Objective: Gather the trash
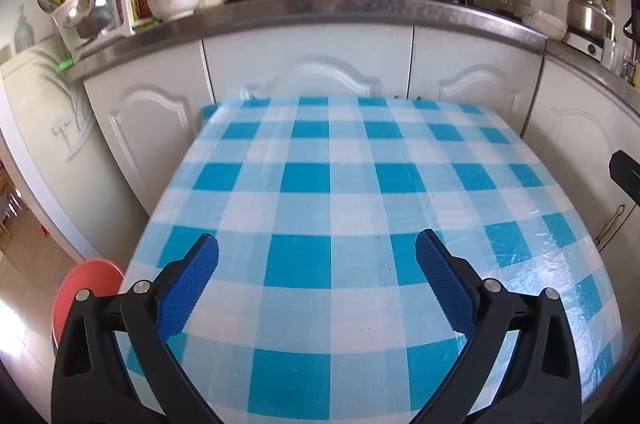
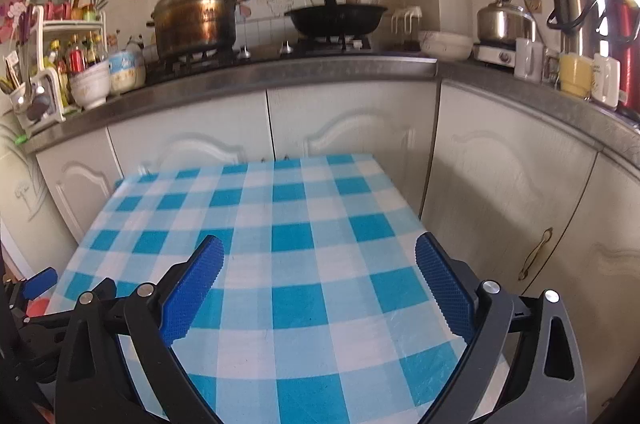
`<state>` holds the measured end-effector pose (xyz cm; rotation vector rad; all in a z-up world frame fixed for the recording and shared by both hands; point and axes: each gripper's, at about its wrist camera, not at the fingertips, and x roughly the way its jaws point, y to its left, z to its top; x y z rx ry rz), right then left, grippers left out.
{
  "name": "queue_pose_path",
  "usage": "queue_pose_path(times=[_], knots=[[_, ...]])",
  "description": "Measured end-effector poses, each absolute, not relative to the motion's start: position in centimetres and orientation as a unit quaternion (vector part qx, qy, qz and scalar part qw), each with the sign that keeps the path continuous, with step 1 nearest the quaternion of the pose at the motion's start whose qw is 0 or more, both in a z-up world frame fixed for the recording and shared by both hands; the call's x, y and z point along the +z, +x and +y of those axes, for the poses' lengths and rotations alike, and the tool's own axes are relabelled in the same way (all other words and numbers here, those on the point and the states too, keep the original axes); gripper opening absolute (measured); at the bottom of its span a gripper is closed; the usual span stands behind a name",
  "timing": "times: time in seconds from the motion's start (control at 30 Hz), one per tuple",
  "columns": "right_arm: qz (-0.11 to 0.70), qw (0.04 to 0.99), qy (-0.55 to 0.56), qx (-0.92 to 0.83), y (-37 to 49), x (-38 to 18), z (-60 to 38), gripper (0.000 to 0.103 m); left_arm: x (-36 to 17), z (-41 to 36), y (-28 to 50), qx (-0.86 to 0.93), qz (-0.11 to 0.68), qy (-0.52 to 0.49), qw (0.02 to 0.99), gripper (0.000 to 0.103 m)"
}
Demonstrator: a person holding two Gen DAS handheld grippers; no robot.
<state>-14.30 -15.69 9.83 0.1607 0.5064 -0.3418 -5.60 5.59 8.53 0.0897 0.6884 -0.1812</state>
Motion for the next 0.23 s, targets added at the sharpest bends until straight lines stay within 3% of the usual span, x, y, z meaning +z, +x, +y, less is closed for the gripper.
queue_pose_path(times=[0.23], knots=[[0.356, 0.917, 0.092, -0.155, -9.1, 3.2, -17.2, 0.096, 3.1, 3.6, -1.4, -0.057, 0.398, 0.051, 0.914, 0.099]])
